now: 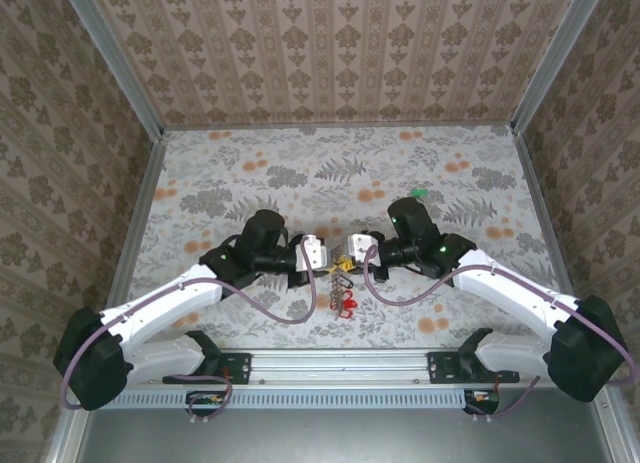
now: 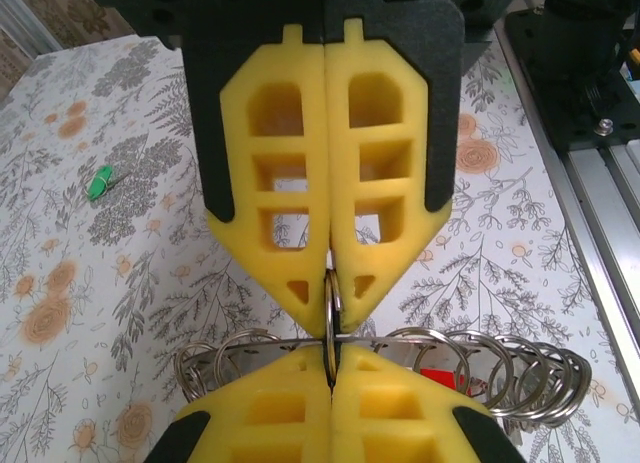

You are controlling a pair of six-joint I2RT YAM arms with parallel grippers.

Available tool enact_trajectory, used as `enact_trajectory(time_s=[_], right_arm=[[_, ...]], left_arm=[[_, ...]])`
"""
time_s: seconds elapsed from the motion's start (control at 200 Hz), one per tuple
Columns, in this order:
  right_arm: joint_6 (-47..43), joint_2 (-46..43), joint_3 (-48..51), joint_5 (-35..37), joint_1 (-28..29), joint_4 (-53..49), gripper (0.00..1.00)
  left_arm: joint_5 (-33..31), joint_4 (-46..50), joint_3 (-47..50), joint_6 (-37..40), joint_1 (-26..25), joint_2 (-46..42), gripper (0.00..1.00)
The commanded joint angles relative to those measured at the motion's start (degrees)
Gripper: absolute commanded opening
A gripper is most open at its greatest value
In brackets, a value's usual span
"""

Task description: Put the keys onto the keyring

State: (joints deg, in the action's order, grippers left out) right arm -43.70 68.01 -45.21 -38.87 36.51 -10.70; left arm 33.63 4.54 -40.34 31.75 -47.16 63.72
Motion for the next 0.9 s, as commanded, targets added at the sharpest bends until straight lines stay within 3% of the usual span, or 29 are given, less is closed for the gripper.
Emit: enact_trajectory(time_s=[0.0, 0.13, 0.4, 0.46, 0.525, 0.665, 0.74, 0.81, 0.895], right_arm=[[-0.9, 0.1, -1.1, -0.8, 0.5, -0.4, 0.0], [-0.1, -0.6, -0.4, -0.5, 0.5, 0.7, 0.0], [1.2, -0.7, 0.1, -0.7, 0.5, 2.5, 0.0], [1.4, -0.6, 0.0, -0.9, 0.5, 3.0, 0.0], [2.4, -0.8, 0.5, -0.8, 0.5, 4.5, 0.0], [2.6, -0.9, 0.8, -0.6, 0.5, 5.2, 0.0], [2.9, -1.3, 1.5, 0.8, 0.3, 6.0, 0.26], [5.9, -2.2, 3.2, 2.2, -1.0, 9.7, 0.36], [14.6, -4.0, 4.6, 9.0, -3.6, 13.7, 0.47]], left_arm=[[0.4, -4.3, 0.2, -0.3, 0.0, -1.0, 0.04], [-0.4, -6.6, 2.1, -1.9, 0.1, -1.8, 0.17], [0.5, -7.7, 2.3, -3.3, 0.1, -1.5, 0.18], [1.0, -7.7, 2.1, -3.7, 0.1, -1.3, 0.14], [1.6, -7.3, 2.0, -3.4, 0.1, -0.9, 0.0], [2.8, -4.8, 1.4, -1.2, 0.1, -1.1, 0.0], [-0.7, -6.4, 2.2, -1.9, 0.1, -2.2, 0.0], [-4.0, -8.0, 3.4, -2.0, 0.1, -3.4, 0.0], [-5.4, -8.4, 3.5, -1.9, 0.6, -3.7, 0.0]])
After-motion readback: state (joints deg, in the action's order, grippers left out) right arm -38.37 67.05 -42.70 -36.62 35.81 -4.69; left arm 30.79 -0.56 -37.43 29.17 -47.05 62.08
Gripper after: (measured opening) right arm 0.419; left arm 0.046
